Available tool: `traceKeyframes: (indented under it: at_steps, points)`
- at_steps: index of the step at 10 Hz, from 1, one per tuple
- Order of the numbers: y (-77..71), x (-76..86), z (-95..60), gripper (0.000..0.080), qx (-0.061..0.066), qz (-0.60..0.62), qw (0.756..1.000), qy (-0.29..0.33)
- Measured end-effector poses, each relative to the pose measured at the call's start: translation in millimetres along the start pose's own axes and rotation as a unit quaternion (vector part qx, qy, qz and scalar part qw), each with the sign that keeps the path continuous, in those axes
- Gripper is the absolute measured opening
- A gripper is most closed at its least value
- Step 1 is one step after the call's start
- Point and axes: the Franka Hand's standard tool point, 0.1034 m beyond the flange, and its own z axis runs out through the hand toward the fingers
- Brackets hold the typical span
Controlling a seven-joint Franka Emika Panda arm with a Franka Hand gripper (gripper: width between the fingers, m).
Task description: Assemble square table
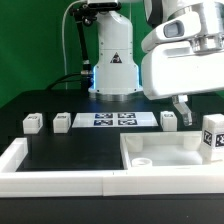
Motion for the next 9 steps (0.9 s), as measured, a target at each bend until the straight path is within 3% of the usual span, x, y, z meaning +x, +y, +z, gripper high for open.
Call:
traceKeyframes:
  at_steps: [4,6,7,9]
  points:
    - [-8.0,-0.2,-3.6,0.0649,0.033,0.003,0.991,-0.132]
    - [-10.9,-4.0,-3.7,0.0649,0.043,0.002,0.984,-0.173]
    - [-9.8,-0.6,-3.0,0.0649,0.041,0.002,0.986,-0.164]
    - [0.9,11.4,0.1,0.0649,0.017,0.005,0.992,-0.125]
